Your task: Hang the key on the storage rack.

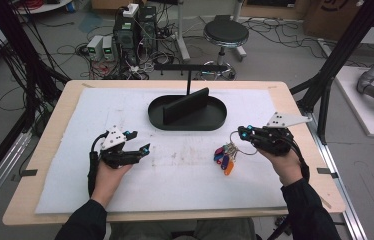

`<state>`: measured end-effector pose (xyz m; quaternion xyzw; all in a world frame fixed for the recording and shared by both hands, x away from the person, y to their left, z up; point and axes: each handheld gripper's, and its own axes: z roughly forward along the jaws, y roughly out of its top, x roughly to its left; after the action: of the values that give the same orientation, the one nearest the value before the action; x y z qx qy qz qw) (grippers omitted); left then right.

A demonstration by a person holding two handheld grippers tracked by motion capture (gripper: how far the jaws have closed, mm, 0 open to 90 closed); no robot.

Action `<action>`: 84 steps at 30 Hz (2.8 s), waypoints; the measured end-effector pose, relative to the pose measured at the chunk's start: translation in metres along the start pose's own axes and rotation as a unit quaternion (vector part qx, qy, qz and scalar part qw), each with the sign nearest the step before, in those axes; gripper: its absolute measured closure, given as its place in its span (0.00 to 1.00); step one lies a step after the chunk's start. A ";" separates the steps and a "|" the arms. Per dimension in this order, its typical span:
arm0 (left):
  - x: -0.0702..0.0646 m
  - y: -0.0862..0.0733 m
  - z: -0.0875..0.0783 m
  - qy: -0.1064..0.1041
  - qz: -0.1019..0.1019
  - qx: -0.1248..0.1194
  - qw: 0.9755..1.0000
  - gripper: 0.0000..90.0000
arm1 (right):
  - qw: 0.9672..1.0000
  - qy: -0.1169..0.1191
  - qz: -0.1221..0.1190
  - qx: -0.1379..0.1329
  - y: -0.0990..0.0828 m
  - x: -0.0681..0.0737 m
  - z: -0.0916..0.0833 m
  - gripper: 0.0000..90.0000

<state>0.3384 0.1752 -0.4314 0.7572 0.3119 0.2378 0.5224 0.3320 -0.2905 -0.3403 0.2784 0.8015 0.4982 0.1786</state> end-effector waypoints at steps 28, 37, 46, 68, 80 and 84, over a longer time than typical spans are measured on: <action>-0.043 0.037 0.024 -0.122 0.023 -0.040 0.991 0.40 | 0.999 0.037 -0.005 -0.025 0.022 0.008 0.004 0.97; -0.061 0.052 0.035 -0.168 0.015 -0.062 0.984 0.46 | 0.997 0.067 -0.014 -0.026 0.030 0.022 0.013 0.97; -0.070 0.067 0.042 -0.196 0.018 -0.079 0.977 0.47 | 0.993 0.113 -0.023 -0.023 0.037 0.040 0.027 0.97; -0.091 0.077 0.045 -0.259 0.074 -0.068 0.961 0.79 | 0.985 0.167 -0.042 -0.012 0.042 0.066 0.051 0.97; -0.091 0.076 0.042 -0.247 0.080 -0.074 0.963 0.95 | 0.984 0.174 -0.039 -0.011 0.041 0.064 0.052 0.97; -0.090 0.076 0.041 -0.250 0.077 -0.079 0.962 0.96 | 0.984 0.175 -0.040 -0.012 0.041 0.064 0.052 0.97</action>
<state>0.3213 0.0640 -0.3773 0.7702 0.0928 0.1047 0.6223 0.3218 -0.2000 -0.3270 0.1527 0.8246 0.5415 0.0586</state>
